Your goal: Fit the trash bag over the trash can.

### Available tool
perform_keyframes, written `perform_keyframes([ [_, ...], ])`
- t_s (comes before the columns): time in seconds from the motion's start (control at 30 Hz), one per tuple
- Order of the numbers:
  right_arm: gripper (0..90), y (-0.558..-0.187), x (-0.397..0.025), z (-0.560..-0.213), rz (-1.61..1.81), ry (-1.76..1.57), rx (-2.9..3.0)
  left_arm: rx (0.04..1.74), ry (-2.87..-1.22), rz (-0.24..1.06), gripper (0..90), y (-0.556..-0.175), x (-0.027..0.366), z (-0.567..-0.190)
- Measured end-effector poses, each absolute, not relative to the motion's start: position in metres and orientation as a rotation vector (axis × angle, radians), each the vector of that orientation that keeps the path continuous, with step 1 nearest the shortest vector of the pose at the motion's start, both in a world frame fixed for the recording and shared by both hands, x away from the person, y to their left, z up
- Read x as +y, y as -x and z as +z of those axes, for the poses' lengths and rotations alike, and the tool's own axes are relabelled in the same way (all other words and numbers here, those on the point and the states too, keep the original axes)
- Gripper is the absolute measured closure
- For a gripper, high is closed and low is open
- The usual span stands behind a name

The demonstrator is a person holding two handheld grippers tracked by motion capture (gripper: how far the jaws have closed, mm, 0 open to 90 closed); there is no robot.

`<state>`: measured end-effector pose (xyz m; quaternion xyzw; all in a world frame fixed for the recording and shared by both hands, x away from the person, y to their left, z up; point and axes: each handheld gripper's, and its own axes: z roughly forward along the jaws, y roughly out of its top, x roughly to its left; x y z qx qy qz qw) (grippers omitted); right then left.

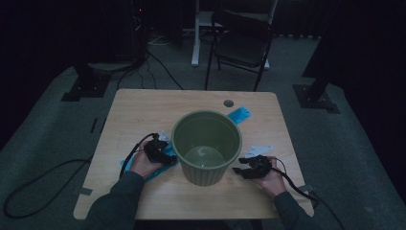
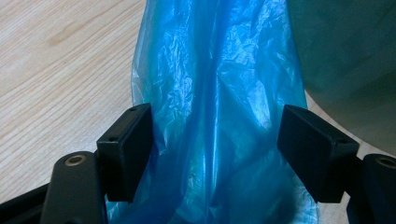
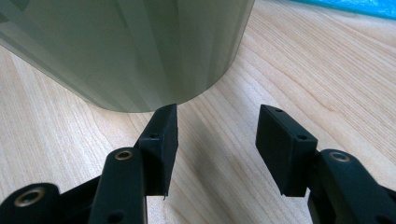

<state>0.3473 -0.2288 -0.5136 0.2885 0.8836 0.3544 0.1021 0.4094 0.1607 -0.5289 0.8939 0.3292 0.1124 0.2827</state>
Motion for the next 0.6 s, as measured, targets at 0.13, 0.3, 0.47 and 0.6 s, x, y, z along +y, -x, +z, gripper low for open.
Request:
perform_keyframes([
  [0.13, 48.3, -0.347, -0.228, -0.515, 1.039, -0.851, 2.613, 0.867, -2.4, 0.299, 28.1, -0.409, 0.162, -0.528],
  [0.3, 48.3, -0.347, -0.228, -0.515, 1.037, -0.853, 2.614, 0.873, -2.386, 0.298, 54.9, -0.408, 0.166, -0.525],
  [0.47, 48.4, -0.347, -0.228, -0.515, 1.035, -0.85, 2.616, 0.889, -2.358, 0.25, 85.9, -0.409, 0.171, -0.526],
  [0.6, 49.1, -0.347, -0.228, -0.514, 1.041, -0.85, 2.613, 0.883, -2.316, 0.191, 89.0, -0.411, 0.18, -0.523],
])
